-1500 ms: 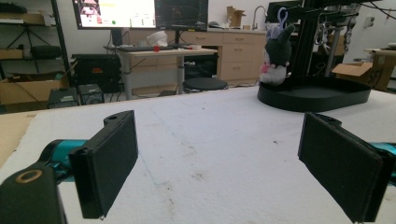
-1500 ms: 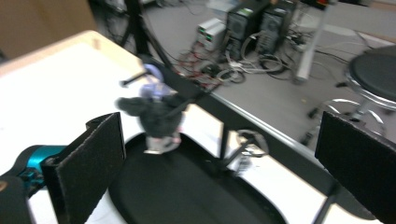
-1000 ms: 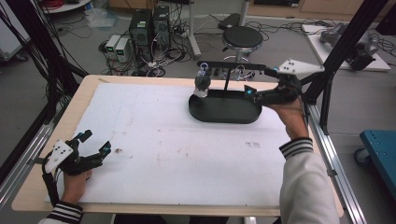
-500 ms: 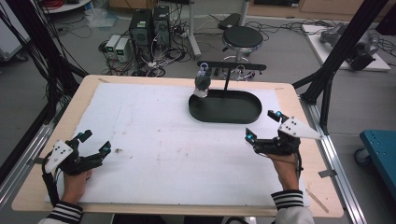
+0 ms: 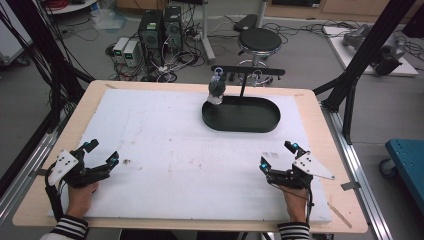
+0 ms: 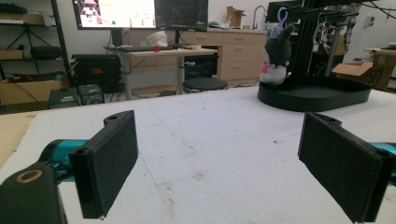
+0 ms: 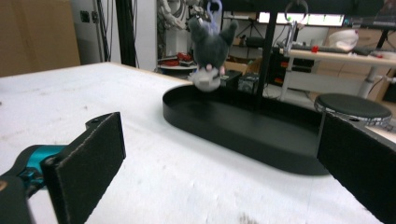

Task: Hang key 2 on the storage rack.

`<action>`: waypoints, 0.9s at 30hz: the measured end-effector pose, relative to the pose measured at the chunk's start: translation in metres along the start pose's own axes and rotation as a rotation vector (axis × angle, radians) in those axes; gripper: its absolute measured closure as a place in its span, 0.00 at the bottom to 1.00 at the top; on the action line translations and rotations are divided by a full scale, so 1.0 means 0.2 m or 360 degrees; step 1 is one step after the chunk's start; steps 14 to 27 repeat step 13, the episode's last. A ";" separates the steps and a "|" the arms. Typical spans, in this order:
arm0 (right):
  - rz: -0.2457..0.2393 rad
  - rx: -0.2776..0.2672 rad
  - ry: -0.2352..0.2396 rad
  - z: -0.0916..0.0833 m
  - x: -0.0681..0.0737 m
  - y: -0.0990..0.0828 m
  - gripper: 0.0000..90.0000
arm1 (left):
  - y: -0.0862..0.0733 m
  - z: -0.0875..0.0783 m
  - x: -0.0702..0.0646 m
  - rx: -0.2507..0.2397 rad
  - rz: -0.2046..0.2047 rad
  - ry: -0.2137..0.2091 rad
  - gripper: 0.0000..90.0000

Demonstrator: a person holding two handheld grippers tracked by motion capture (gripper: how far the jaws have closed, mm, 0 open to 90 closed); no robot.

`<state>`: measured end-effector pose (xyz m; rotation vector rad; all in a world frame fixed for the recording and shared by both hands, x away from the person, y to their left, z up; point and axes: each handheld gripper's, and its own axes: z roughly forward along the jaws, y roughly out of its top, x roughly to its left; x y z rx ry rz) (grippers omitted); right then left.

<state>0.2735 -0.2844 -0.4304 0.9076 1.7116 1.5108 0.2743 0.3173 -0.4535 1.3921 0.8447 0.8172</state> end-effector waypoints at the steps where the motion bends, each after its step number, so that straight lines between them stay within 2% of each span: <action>1: -0.0003 0.0006 -0.0003 0.00 0.00 -0.02 0.01 | 0.00 0.00 0.00 0.0000 0.0001 0.0001 0.14; 6: 0.0020 0.0056 -0.0003 0.03 0.01 -0.09 0.01 | 0.00 0.00 0.00 0.0000 0.0000 0.0000 0.14; 7: 0.0004 0.0049 -0.0016 0.02 0.01 -0.09 0.01 | 0.00 0.00 0.00 -0.0002 0.0003 0.0001 0.14; 10: 0.0034 0.0041 -0.0021 0.02 0.01 -0.09 0.01 | 0.00 0.00 0.00 -0.0001 0.0001 0.0002 0.14; 12: 0.0021 0.0045 -0.0030 0.02 0.01 -0.09 0.01 | 0.00 0.00 0.00 -0.0004 0.0005 0.0002 0.14; 27: 0.0009 0.0051 -0.0031 0.02 0.02 -0.09 0.01 | 0.00 0.00 0.00 -0.0004 0.0011 0.0001 0.14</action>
